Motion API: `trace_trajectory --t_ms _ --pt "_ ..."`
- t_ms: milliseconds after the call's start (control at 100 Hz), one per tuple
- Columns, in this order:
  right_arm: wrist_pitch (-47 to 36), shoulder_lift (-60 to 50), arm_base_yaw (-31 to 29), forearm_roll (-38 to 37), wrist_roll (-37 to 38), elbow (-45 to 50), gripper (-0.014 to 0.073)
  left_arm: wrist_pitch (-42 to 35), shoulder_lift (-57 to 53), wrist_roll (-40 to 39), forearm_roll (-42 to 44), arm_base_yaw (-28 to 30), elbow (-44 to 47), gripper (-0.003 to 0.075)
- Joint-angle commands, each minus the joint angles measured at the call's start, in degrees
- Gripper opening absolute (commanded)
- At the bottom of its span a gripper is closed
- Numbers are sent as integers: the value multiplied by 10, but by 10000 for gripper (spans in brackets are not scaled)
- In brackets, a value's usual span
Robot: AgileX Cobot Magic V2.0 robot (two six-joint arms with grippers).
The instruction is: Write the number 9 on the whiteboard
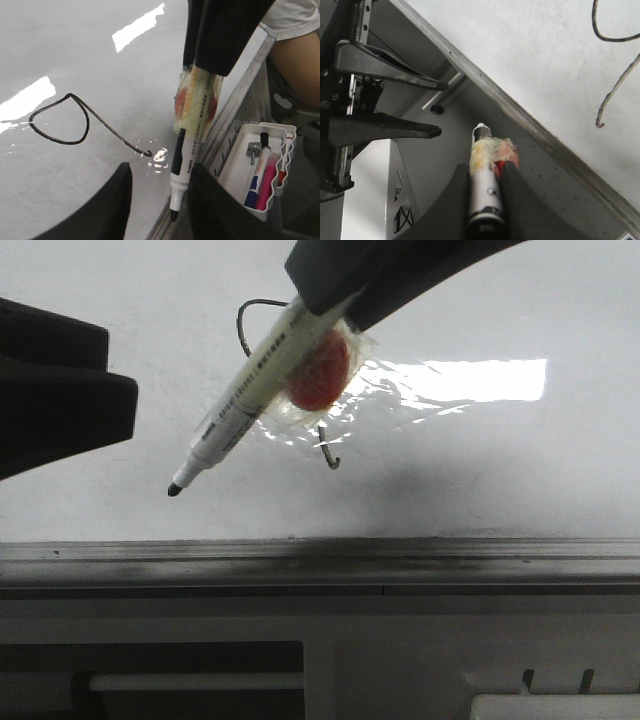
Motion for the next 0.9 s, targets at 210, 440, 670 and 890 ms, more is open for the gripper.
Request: trace_trajectory --t_ms 210,440,670,890 --pt "-33 -7 1 25 -2 -15 -49 -75 46 -6 -5 -3 -16 255" --pt "-42 -7 1 45 -2 -15 -50 -132 90 -1 -10 -3 -17 255" --pt "-41 -7 1 47 -2 -15 -49 -135 135 3 -8 -3 -43 254" --pt "-39 -7 1 44 -2 -15 -50 -137 143 3 -8 -3 -53 253"
